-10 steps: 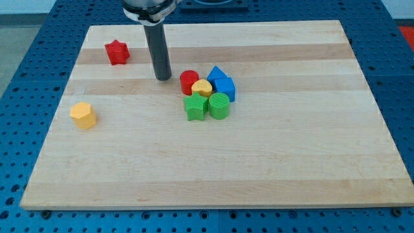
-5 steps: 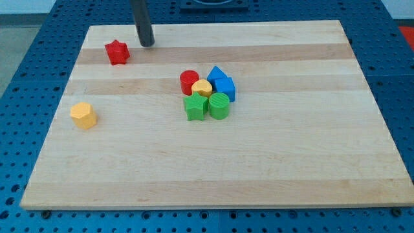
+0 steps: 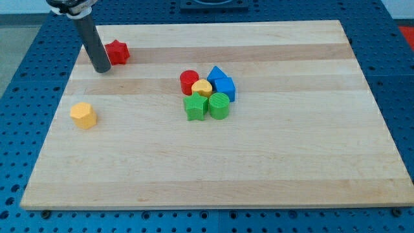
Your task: Place the arm at bottom right side of the red star
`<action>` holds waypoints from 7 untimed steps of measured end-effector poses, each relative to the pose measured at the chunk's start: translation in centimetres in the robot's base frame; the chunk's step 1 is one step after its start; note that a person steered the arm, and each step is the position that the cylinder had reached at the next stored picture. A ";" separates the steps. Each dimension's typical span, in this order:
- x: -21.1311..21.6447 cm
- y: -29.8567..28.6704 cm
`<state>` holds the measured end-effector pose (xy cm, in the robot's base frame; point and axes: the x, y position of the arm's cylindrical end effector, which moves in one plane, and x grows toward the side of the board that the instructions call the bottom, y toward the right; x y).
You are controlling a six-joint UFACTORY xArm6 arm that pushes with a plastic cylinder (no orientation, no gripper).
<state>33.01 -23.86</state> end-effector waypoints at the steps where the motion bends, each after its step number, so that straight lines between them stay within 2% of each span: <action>1: -3.5 -3.1; 2: -8.4 -5.8; 3: -13.7 -6.1; 4: -13.9 -5.1; 5: -12.8 -0.4; 7: -4.3 8.5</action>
<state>28.68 -15.38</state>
